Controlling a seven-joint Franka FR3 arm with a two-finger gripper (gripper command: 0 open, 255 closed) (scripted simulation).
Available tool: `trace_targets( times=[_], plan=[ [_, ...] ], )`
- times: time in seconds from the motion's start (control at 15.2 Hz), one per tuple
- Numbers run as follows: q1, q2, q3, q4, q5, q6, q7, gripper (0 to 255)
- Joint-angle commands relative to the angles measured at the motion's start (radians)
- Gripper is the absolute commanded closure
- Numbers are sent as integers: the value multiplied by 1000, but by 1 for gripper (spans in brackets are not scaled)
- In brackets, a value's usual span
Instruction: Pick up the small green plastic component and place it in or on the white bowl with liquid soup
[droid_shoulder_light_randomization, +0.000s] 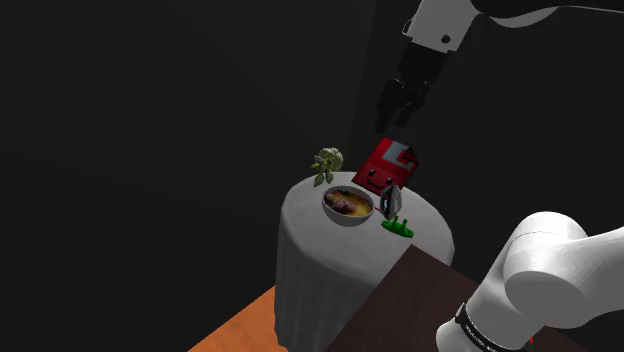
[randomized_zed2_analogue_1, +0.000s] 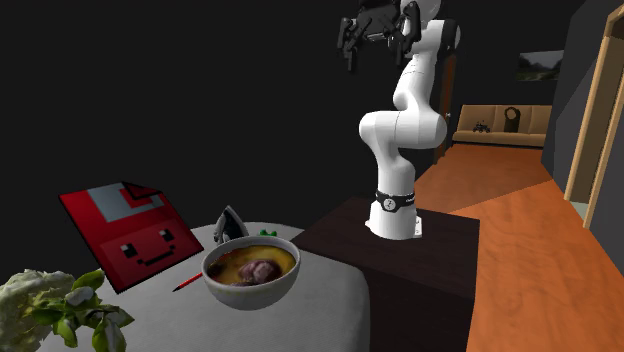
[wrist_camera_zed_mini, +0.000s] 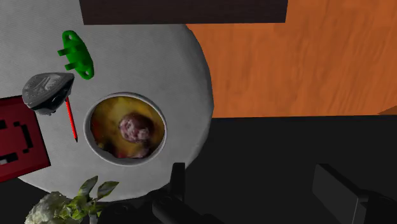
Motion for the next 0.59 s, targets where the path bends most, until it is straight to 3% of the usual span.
trace_targets(
  times=[0.0,0.53],
  plan=[
    [0,0,0,0,0,0,0,0],
    [-36,-30,-110,-229,-68,170,-137,0]
  ],
)
